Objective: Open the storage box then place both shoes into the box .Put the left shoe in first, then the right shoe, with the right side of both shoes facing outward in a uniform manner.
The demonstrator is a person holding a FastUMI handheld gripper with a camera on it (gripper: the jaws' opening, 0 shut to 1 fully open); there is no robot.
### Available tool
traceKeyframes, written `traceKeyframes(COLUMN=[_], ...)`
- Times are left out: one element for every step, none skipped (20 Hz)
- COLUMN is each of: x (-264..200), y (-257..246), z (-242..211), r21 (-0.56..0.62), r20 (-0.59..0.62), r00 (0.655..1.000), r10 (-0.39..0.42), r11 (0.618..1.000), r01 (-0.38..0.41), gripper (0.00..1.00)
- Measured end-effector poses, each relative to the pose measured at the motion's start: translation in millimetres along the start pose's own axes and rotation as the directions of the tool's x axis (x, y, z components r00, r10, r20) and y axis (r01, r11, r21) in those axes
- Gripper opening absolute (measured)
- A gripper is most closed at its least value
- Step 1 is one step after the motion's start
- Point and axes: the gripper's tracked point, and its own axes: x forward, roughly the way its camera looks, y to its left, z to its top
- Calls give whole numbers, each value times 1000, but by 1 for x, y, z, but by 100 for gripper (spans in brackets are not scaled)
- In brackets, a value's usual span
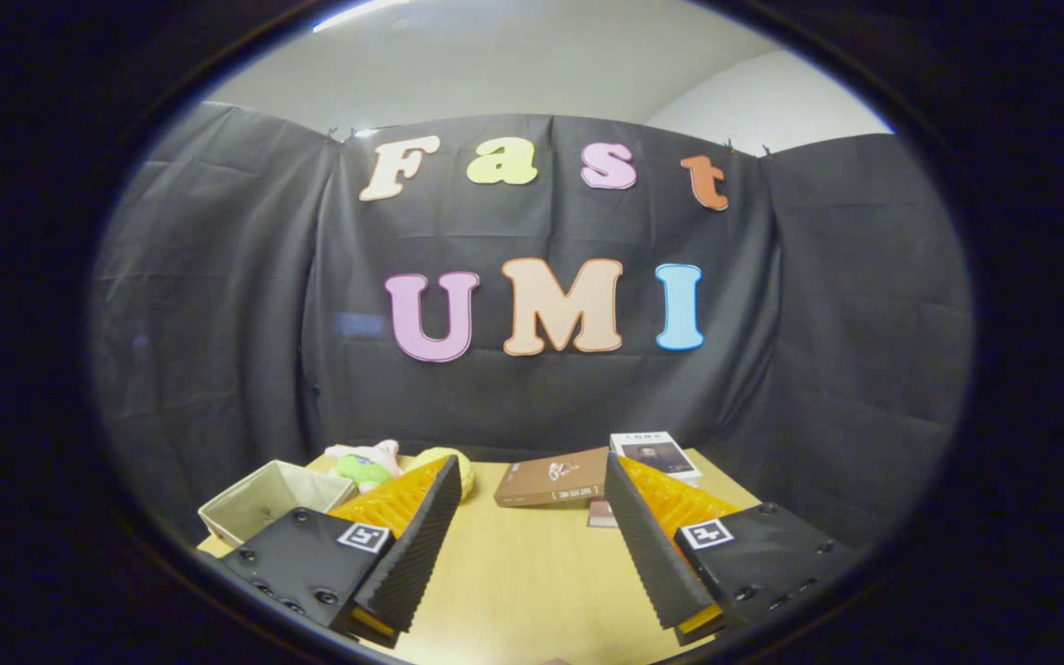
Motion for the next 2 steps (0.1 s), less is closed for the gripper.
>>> traceKeyframes(x=[0,1], y=[-1,-1], z=[3,3], r21=[-2,-5], r20=[9,13], r00=[1000,1000], r10=[-2,-3], r11=[1000,1000], r01=[2,3], gripper=[98,98])
